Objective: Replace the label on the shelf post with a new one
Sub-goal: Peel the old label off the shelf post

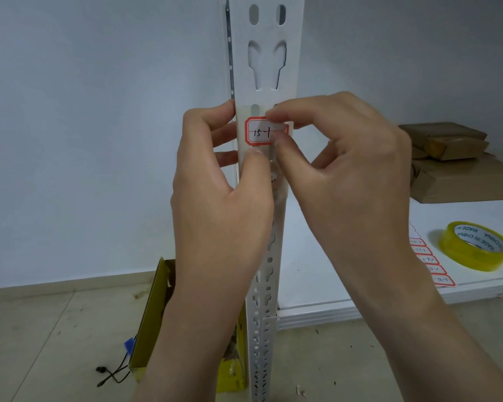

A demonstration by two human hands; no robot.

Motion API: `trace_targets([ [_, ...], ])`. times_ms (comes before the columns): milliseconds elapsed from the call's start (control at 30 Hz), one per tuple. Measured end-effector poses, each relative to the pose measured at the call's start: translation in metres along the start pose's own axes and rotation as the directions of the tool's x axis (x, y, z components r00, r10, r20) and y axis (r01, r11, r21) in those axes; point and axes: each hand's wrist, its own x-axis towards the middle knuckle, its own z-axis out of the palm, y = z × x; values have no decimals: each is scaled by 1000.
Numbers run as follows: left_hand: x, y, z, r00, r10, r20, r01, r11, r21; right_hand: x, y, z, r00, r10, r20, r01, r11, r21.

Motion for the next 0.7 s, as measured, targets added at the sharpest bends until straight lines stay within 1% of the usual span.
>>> trace_targets([
  [233, 0, 1, -1, 1000, -5, -2, 5, 1000, 0, 3, -2, -2, 999, 46, 26, -47, 998, 38],
  [533, 0, 1, 0, 1000, -1, -2, 1, 1000, 8, 2, -2, -2, 1000, 30, 8, -30, 999, 43],
  [700, 0, 1, 0, 1000, -4, -2, 4, 1000, 3, 3, -4, -3, 998, 60, 17, -61, 994, 90],
])
